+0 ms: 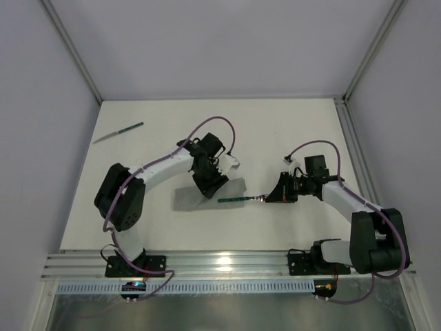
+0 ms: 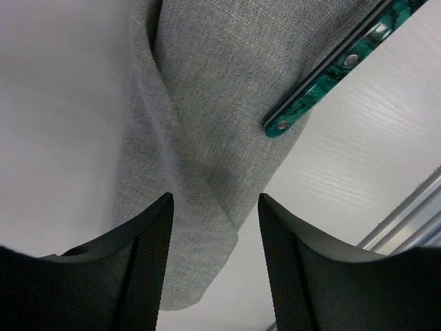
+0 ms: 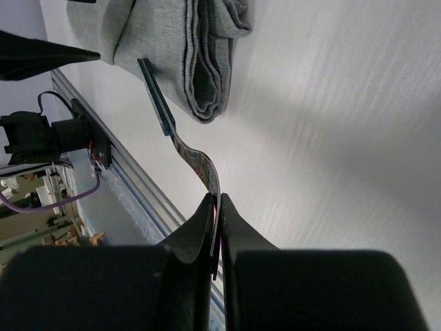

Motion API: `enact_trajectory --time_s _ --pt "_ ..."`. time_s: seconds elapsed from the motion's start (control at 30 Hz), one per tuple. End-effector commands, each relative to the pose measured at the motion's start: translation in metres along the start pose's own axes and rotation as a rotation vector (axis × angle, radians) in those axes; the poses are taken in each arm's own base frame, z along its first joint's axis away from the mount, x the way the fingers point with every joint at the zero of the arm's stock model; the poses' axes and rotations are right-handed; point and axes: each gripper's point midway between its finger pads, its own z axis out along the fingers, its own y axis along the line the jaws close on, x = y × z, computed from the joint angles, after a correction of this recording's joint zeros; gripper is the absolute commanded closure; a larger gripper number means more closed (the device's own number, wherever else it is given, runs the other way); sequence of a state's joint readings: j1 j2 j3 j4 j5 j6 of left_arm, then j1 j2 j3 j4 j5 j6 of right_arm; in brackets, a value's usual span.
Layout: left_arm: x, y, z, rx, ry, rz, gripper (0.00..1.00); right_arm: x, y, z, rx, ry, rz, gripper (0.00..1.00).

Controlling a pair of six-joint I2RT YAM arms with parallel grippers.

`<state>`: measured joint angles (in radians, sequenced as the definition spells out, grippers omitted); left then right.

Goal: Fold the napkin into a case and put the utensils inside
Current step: Insert the fork into the folded napkin.

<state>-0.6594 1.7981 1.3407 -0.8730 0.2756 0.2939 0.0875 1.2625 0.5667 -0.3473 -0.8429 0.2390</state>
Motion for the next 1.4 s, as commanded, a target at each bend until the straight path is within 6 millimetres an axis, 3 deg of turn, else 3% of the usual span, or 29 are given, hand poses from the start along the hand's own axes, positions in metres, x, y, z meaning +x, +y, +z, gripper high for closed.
enact_trajectory --time_s 0.0,0.33,0.6,0.77,1.37 --pt "-0.005 0.017 0.001 -0.186 0.002 0.043 0.46 -0.024 0.004 0.001 0.004 -0.038 -0.011 0.97" --pt "-0.006 0.031 0.019 -0.292 0.034 0.086 0.55 -0.031 0.013 0.026 -0.021 -0.020 0.010 0.97" --pt "-0.008 0.031 0.029 -0.291 0.028 0.105 0.74 -0.042 0.005 0.042 0.017 -0.027 0.042 0.97" --pt "-0.013 0.027 0.027 -0.278 0.007 0.096 1.00 -0.052 0.009 0.049 0.028 -0.045 0.038 0.97" --pt "-0.024 0.019 0.005 -0.278 -0.058 0.081 1.00 -0.062 0.030 0.100 0.064 -0.031 0.073 0.97"
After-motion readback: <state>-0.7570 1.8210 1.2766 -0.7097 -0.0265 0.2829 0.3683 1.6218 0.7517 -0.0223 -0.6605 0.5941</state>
